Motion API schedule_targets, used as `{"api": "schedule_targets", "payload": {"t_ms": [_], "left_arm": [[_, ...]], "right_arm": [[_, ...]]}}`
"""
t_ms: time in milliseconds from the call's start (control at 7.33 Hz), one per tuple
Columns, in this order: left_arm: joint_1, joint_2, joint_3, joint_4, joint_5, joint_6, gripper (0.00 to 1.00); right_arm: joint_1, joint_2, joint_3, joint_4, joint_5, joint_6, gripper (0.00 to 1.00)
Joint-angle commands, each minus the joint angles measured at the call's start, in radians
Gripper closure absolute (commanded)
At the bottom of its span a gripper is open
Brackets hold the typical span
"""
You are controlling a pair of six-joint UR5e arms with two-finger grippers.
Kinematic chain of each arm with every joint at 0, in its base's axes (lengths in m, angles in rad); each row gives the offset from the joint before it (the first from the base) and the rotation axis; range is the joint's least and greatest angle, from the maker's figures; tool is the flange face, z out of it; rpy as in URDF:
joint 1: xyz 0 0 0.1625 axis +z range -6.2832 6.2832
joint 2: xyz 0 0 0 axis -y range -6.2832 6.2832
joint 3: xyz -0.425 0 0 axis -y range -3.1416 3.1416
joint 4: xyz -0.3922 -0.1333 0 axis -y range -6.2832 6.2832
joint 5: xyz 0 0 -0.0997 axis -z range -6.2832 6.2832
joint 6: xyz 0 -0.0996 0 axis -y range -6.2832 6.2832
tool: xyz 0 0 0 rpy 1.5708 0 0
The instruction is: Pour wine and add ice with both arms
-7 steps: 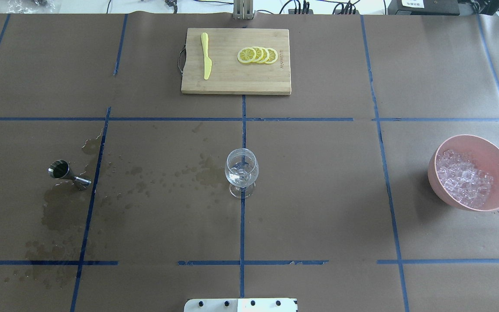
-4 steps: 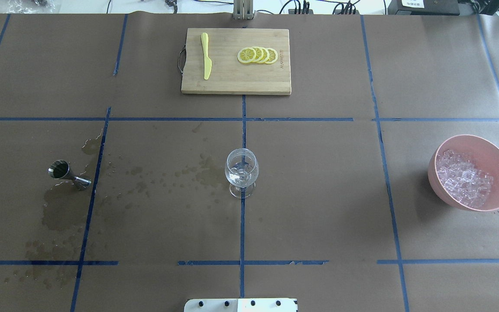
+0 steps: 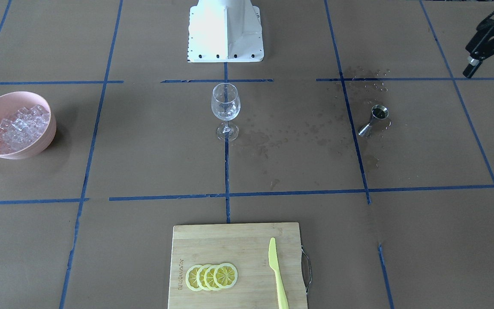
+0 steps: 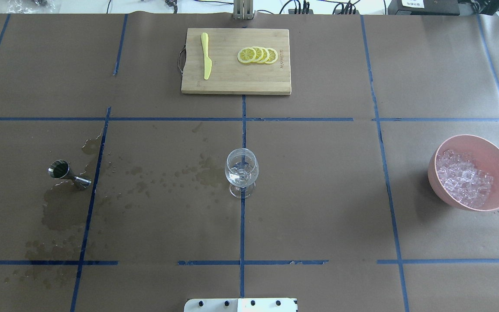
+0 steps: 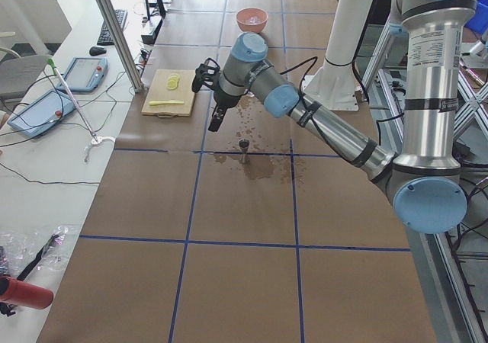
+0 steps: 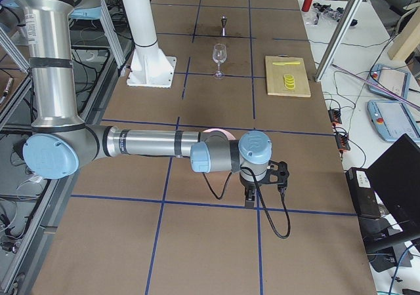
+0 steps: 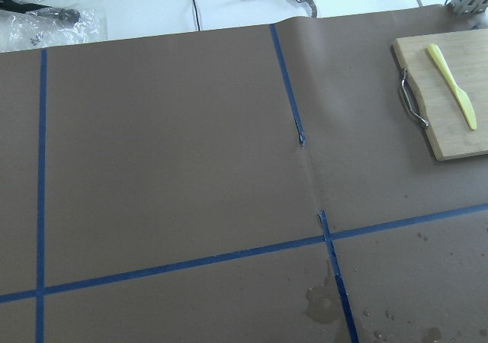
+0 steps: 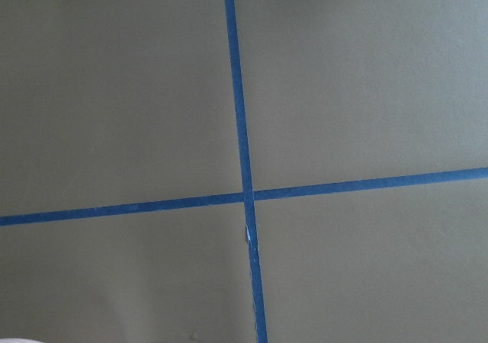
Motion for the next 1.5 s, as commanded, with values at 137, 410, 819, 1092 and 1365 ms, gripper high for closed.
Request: {"api": "schedule_targets", "payload": {"t_ms": [137, 410, 819, 1092, 1365], "left_arm": [[0.306, 0.229, -0.095, -0.318, 0.272, -0.342, 0.05], [0.458, 0.334, -0.095, -0.438, 0.46, -0.423, 0.05], [0.784, 0.364, -0.073, -0.463, 0.838, -0.673, 0.05], [1.024, 0.35, 0.023, -0.457, 1.13, -0.865, 0.05], [1.074, 0.303, 0.121, -0.454, 1.27, -0.92, 0.05]], "right_arm": [[-0.003, 0.002, 0.002, 0.0, 0.003, 0.008, 0.0], [-0.003, 0.002, 0.004, 0.0, 0.023, 0.008, 0.0], [-0.005, 0.003, 0.01, 0.001, 0.053, 0.026, 0.0], [-0.016, 0.011, 0.043, -0.003, 0.053, 0.052, 0.0], [-0.06, 0.011, 0.131, -0.012, 0.044, 0.176, 0.0]]}}
